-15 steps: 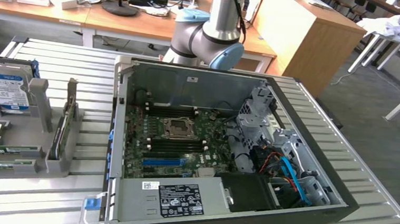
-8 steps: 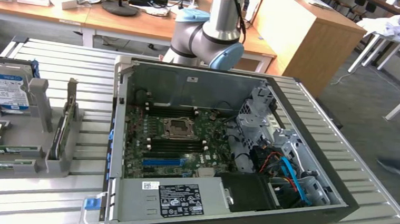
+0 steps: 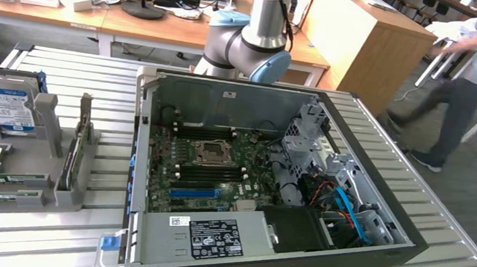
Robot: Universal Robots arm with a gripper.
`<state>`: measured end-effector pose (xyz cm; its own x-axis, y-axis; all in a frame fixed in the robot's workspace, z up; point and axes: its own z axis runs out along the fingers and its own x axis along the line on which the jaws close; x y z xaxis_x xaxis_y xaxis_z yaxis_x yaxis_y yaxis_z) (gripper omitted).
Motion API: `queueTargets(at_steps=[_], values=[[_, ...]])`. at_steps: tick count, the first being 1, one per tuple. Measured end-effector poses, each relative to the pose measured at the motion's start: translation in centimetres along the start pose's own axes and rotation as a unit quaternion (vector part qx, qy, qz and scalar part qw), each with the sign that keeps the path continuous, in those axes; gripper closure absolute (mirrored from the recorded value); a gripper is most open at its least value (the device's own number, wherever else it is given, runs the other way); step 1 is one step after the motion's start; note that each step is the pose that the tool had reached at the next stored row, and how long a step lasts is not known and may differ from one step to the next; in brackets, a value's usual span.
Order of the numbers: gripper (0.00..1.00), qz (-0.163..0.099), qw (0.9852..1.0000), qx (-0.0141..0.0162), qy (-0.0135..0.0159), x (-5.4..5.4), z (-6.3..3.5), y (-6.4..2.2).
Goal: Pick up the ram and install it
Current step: 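Pick up the ram and move it above insertion slot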
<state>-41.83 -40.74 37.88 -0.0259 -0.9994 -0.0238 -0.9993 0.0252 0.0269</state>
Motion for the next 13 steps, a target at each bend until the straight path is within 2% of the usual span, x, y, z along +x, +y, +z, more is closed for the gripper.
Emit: queueTargets(at_steps=[13], values=[[0.69,0.0,1.0,0.0008,0.0,0.0,1.46,-0.04]])
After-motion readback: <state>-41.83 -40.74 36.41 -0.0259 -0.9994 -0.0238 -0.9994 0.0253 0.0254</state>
